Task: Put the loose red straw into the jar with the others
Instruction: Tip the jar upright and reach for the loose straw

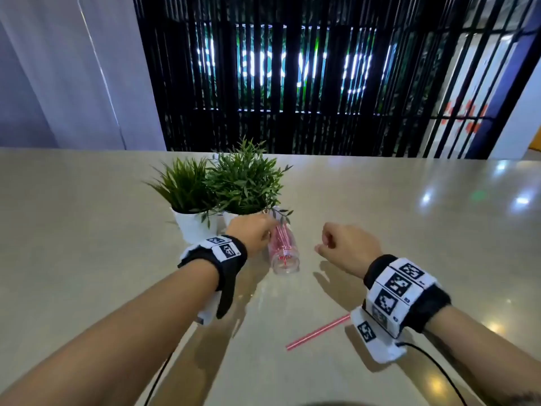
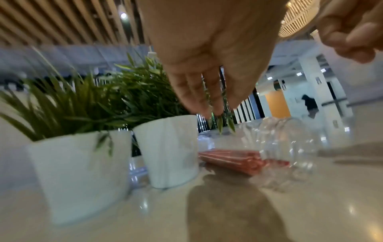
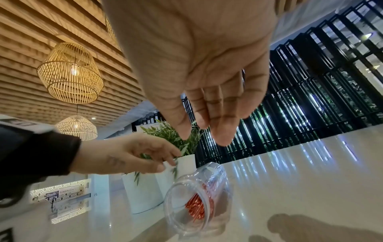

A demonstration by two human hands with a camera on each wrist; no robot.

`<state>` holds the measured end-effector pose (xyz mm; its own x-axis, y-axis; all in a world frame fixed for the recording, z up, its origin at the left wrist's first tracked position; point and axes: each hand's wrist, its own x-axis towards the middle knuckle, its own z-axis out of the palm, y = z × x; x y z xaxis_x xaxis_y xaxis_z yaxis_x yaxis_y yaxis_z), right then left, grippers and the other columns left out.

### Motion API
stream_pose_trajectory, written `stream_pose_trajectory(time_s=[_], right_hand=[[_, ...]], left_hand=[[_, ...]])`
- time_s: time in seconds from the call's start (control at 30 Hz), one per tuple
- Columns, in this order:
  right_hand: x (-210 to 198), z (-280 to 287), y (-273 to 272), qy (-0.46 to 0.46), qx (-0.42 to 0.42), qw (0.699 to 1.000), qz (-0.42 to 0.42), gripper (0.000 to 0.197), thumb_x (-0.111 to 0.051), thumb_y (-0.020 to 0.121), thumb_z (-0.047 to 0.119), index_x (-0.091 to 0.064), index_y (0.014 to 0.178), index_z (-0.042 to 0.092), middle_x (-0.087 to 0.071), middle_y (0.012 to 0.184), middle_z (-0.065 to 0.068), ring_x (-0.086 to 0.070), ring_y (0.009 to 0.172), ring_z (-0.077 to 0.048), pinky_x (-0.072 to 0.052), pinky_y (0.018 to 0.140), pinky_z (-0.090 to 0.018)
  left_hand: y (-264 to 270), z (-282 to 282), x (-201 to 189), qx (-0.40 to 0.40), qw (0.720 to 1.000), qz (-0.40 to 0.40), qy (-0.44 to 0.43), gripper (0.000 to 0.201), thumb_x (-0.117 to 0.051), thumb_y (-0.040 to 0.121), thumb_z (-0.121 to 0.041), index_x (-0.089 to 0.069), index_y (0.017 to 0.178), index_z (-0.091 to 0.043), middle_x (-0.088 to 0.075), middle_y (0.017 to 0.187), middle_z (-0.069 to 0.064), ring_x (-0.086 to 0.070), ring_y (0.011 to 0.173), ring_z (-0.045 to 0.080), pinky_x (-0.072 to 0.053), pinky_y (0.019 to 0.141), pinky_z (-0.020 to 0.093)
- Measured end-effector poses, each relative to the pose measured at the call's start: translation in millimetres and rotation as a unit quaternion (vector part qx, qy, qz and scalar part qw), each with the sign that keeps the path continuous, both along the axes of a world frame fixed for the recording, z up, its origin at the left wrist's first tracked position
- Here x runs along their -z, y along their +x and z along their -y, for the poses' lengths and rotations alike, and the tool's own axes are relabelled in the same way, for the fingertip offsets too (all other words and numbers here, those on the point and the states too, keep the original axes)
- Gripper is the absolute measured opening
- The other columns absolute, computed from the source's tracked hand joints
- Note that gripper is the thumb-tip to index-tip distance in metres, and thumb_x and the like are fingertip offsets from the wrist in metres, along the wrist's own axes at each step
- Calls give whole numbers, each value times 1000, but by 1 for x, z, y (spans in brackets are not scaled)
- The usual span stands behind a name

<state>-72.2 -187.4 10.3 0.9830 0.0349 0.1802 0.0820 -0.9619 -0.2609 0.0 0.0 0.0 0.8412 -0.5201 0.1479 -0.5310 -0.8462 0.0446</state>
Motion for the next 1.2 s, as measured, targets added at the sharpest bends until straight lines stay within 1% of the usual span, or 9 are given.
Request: stream_pose_trajectory(time_s=[0.1, 0.17, 0.3, 0.57, 0.67, 0.8, 0.97, 1.07, 1.2], right_hand=[[9, 3, -1, 2, 2, 1000, -4, 20, -52, 84, 33, -46, 76, 16, -55, 71, -3, -51, 69, -24, -29, 51, -29], [14, 6, -1, 14, -2, 1000, -15, 19, -52, 84, 34, -48, 78, 16, -55, 72, -2, -51, 70, -24, -29, 52, -29], [18, 8, -1, 11, -9, 1000, -14, 19, -50, 86, 35, -50, 89, 17, -62, 85, -5, -54, 76, -24, -33, 56, -29], [27, 6, 1, 10, -3, 1000, -26, 29, -48, 87, 39, -52, 108, 19, -66, 99, -4, -58, 87, -24, -43, 67, -33], [28, 8, 0, 10, 2, 1000, -24, 28, -48, 87, 39, -54, 105, 19, -66, 99, -4, -58, 88, -24, -41, 67, -32], [26, 13, -5, 24, 3, 1000, -9, 23, -49, 86, 37, -57, 98, 19, -66, 95, -2, -58, 86, -24, -38, 66, -30], [16, 26, -15, 78, 0, 997, 22, 16, -53, 85, 34, -59, 86, 19, -68, 86, -1, -59, 77, -25, -45, 66, -35], [8, 34, -20, 114, 7, 991, 66, 14, -52, 85, 32, -60, 83, 20, -67, 81, -1, -62, 74, -25, -49, 68, -38], [6, 37, -26, 170, 13, 978, 117, 14, -50, 87, 28, -60, 82, 20, -66, 76, 1, -64, 69, -26, -51, 69, -40]], left_hand=[[10, 14, 14, -5, 996, -90, 2, 52, -48, 85, -5, -36, 135, -19, -41, 135, 15, -41, 124, 34, -39, 95, 44], [17, 22, 22, -5, 996, -88, 6, 52, -50, 88, -13, -34, 136, -25, -38, 135, 16, -38, 125, 36, -39, 97, 45], [30, 26, 31, 8, 989, -46, 142, 74, -64, 81, -28, -20, 141, -35, -31, 137, 19, -28, 130, 35, -39, 98, 53], [24, 38, 35, 92, 973, 76, 197, 47, -44, 91, -18, -33, 135, -25, -35, 135, 18, -32, 126, 32, -40, 90, 46], [24, 39, 32, 114, 974, 65, 185, 50, -56, 84, -20, -39, 131, -23, -34, 139, 15, -31, 128, 30, -35, 96, 47], [21, 39, 31, 171, 970, 16, 175, 77, -77, 60, -30, -36, 124, -19, -47, 133, 8, -40, 124, 26, -35, 99, 45], [7, 42, 33, 183, 983, -16, 19, 81, -79, 53, -41, -36, 115, -13, -50, 107, 5, -45, 91, 19, -43, 85, 32], [5, 41, 27, 147, 981, -38, -123, 85, -77, 53, -42, -40, 121, -8, -48, 117, 10, -44, 103, 22, -41, 92, 32], [0, 35, 14, 89, 961, -54, -255, 87, -62, 47, -59, -50, 115, -6, -46, 107, 9, -41, 95, 16, -41, 89, 34]])
